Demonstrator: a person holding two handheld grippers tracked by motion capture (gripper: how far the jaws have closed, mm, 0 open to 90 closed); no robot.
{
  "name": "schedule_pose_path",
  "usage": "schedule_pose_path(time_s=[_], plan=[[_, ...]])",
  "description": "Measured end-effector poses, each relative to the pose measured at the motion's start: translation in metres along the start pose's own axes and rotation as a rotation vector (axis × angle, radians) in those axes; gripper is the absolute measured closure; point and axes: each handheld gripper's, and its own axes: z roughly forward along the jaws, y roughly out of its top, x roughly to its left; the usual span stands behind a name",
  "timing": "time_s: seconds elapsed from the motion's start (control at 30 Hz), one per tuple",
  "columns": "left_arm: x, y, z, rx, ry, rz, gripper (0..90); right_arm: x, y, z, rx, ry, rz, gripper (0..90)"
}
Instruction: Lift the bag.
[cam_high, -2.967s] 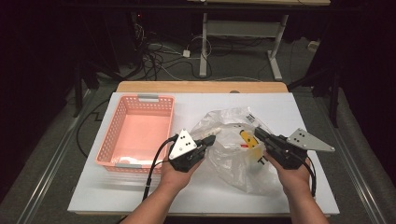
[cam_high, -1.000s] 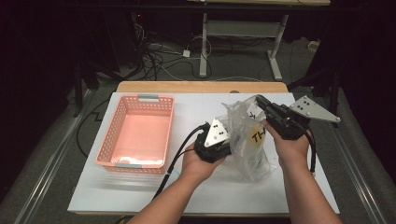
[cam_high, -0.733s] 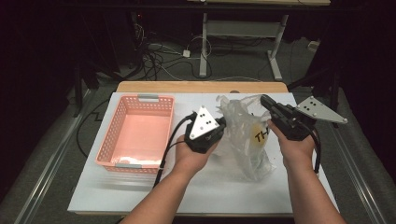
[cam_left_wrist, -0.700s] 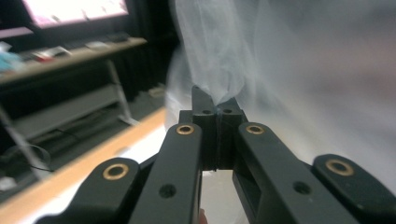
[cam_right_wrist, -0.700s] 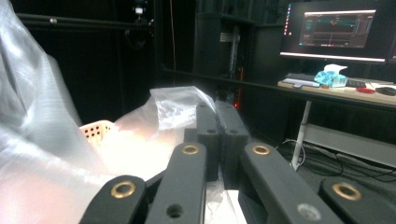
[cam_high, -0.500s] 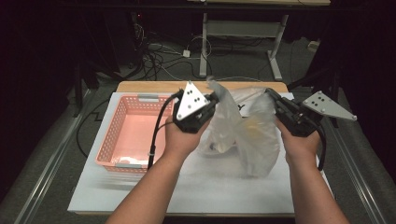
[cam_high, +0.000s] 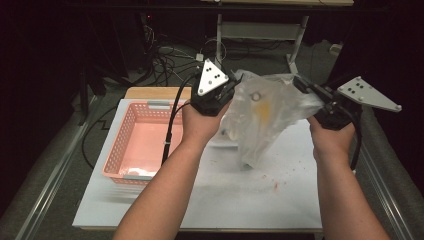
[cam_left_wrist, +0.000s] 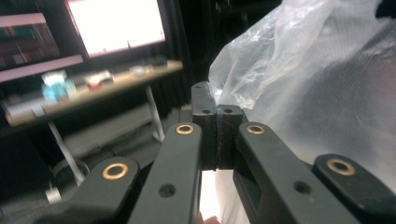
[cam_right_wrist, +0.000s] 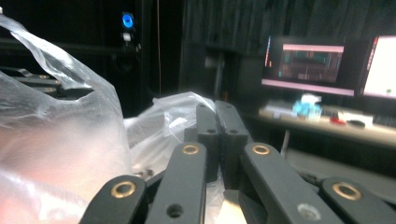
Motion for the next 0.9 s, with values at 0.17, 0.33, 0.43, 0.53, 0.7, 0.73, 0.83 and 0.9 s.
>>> schedule_pose_path(time_s=[0.17,0.33,0.43,0.53,0.7,0.73,0.83,0.9], plan=[[0.008,-0.034,0.007,0.077,0.003,-0.058,77.3,-0.010,-0.035,0.010,0.087,-0.020,0.028,90.0],[0.003,-0.045,-0.009,0.060,-0.005,-0.055,65.2,-0.018,-0.056,0.014,0.131,-0.043,0.059,90.0],[-0.004,-0.050,-0.021,0.060,-0.011,-0.038,57.0,-0.019,-0.059,0.013,0.142,-0.050,0.055,90.0],[-0.014,-0.058,-0.034,0.063,-0.018,-0.036,49.7,-0.020,-0.060,0.011,0.148,-0.053,0.053,89.9],[-0.024,-0.080,-0.054,0.090,-0.068,-0.079,39.9,-0.019,-0.057,0.001,0.137,-0.034,0.035,84.3],[-0.025,-0.085,-0.056,0.095,-0.084,-0.104,38.6,-0.018,-0.056,-0.002,0.132,-0.027,0.026,81.9],[-0.028,-0.104,-0.060,0.136,-0.139,-0.170,30.9,-0.014,-0.052,-0.013,0.115,-0.001,0.018,70.4],[-0.034,-0.116,-0.060,0.181,-0.162,-0.164,27.0,-0.012,-0.050,-0.022,0.103,0.010,0.002,63.3]])
